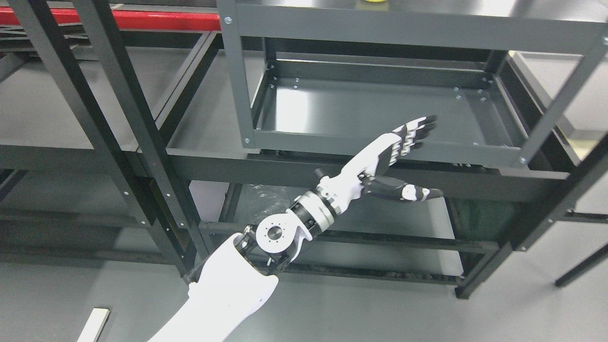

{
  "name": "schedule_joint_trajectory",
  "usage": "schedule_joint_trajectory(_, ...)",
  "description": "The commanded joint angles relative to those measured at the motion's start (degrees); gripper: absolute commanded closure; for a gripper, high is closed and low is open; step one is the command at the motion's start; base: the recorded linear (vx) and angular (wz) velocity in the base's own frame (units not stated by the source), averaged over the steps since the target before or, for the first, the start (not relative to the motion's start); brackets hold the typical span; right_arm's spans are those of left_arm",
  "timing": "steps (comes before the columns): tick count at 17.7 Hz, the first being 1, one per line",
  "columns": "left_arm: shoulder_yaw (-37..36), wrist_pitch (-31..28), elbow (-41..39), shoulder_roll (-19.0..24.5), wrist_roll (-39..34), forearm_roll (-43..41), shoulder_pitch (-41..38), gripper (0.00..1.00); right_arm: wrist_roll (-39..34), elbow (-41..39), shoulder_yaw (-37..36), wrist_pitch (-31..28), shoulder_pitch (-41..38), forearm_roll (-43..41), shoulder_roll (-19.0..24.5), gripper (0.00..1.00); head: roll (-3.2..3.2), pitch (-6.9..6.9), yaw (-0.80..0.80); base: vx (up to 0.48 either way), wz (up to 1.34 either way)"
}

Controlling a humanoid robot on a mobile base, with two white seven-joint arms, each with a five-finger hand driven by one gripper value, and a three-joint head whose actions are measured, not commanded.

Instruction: Place yellow IKEA cup on middle right shelf

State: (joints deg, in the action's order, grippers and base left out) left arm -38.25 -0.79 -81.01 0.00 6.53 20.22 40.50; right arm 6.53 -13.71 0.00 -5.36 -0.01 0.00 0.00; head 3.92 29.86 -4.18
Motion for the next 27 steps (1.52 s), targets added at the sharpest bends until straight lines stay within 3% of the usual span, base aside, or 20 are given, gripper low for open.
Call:
schedule_joint_trajectory(1, 15.5, 4.8, 7.1, 1.0, -1.6, -8.2, -10.9, 0.01, 0.1, 0.0, 1.0, 0.0, -0.8, -1.4, -1.0, 0.01, 0.00, 0.00, 0.00, -0.221, -0.24)
schedule_joint_trajectory(8, 35.5, 7.0, 1.2, 1.0, -1.5, -9.4, -17.9, 0.01, 0.1, 0.0, 1.0, 0.0, -0.8, -1.4, -1.0, 0.01, 0.00, 0.00, 0.00, -0.132, -0.14)
schedule_joint_trajectory(12, 35.3, 6.9, -6.2, 1.0, -1.5, -9.4, -25.5, 0.01, 0.1, 0.0, 1.0, 0.0, -0.8, -1.4, -1.0, 0.01, 0.00, 0.00, 0.00, -0.020, 0.02)
schedule_joint_trajectory(27, 39.6, 7.5, -9.0, 1.0, -1.8, -9.4, -28.4, 0.01, 0.1, 0.0, 1.0, 0.0, -0.8, -1.4, -1.0, 0.01, 0.00, -0.01, 0.00, 0.015, 0.01)
